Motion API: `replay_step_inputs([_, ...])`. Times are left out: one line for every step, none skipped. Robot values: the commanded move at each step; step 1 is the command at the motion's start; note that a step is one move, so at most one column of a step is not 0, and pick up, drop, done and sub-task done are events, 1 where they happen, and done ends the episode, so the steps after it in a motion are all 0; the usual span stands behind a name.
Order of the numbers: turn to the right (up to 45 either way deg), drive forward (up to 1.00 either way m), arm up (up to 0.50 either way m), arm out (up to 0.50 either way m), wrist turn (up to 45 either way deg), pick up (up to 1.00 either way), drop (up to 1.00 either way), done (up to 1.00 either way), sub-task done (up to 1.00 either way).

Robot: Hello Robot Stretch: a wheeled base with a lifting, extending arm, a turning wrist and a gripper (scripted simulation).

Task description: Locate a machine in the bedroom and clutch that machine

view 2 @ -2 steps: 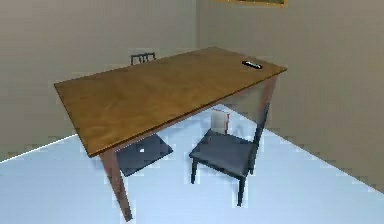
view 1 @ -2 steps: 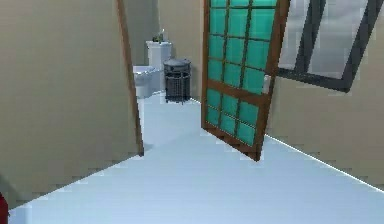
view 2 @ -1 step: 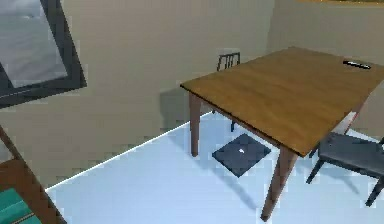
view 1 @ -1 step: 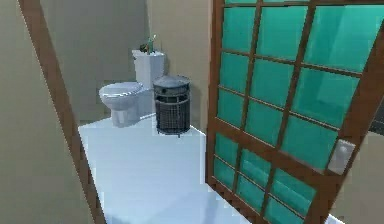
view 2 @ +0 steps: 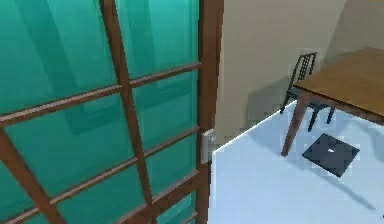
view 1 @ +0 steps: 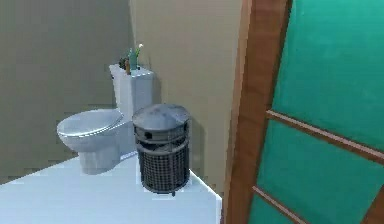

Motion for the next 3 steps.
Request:
replay_step_inputs([-36.0, 0.00, 0.00, 0.00, 0.0, 0.00, 0.00, 0.00, 0.00])
replay_step_inputs([0.0, 0.45, 0.00, 0.00, 0.0, 0.00, 0.00, 0.00, 0.00])
replay_step_inputs([-39.0, 0.00, 0.00, 0.00, 0.0, 0.00, 0.00, 0.00, 0.00])
